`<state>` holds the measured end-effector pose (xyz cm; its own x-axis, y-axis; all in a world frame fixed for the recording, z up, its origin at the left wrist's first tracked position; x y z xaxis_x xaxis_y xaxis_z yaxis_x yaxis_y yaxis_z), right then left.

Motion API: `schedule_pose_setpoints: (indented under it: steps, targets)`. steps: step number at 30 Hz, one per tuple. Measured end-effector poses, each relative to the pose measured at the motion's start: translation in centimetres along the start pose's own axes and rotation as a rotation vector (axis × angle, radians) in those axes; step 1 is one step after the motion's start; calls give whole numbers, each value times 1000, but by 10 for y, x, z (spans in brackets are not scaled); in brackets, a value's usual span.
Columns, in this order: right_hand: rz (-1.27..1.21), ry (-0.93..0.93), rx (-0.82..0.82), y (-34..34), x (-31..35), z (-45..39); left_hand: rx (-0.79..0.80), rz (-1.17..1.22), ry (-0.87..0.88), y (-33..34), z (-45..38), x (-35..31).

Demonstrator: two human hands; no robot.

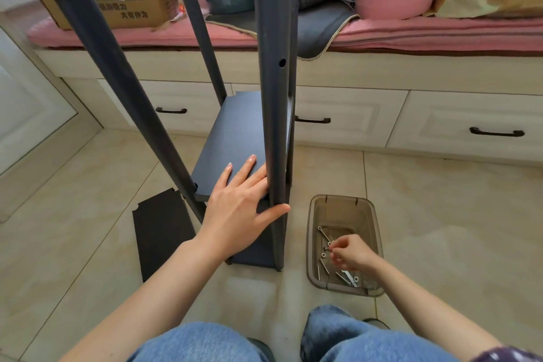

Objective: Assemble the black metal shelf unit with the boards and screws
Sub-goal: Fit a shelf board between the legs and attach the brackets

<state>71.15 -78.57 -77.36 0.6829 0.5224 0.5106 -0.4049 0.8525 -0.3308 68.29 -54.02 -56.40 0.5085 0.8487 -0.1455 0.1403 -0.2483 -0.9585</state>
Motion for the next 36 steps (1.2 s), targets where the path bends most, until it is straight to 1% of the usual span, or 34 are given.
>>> schedule_pose_setpoints:
  steps: [3,4,7,10,13,21,23,26,28,31,32,34,36]
  targets:
    - [327,-104,-118,11,-2,-19,12,7,-7,-2,0,-2]
    - [398,-136,-137,14,-1,-23,13,12,-10,-2,0,-2]
    - [563,-204,-143,23,1,-37,15,23,-11,-4,0,-3]
    - [679,-211,-166,27,-4,-48,21,37,-15,-4,0,-3]
    - [684,-218,-210,28,-4,-54,23,54,-22,-5,1,-4]
    - [770,-254,-265,30,0,-56,5,68,-27,-4,0,-5]
    - [797,-314,-282,30,2,-54,18,69,-32,-4,0,-5]
    - [715,-397,-321,30,9,-45,31,67,-36,-4,0,-4]
    - [532,-436,-397,26,17,-31,31,72,-44,-3,0,-4]
    - [261,-629,-524,15,30,-2,26,74,-51,-3,-1,-4]
    - [218,-709,-532,15,34,7,27,75,-53,-3,-2,-4]
    - [274,-875,-469,23,40,28,26,90,-61,-2,-3,-5]
    - [489,-982,-381,44,40,42,29,100,-72,-3,-4,-6]
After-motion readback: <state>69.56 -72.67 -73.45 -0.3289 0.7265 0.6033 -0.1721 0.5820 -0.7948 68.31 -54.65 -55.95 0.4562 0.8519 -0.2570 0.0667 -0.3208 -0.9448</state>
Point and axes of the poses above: each hand's wrist, its own z-axis away from the middle knuckle, its own y-axis out of the palm, x = y × z, the point moved 4 cm from there along -z, towards the middle knuckle, and after that the axes turned 14 degrees about y, right-handed, at the moved point
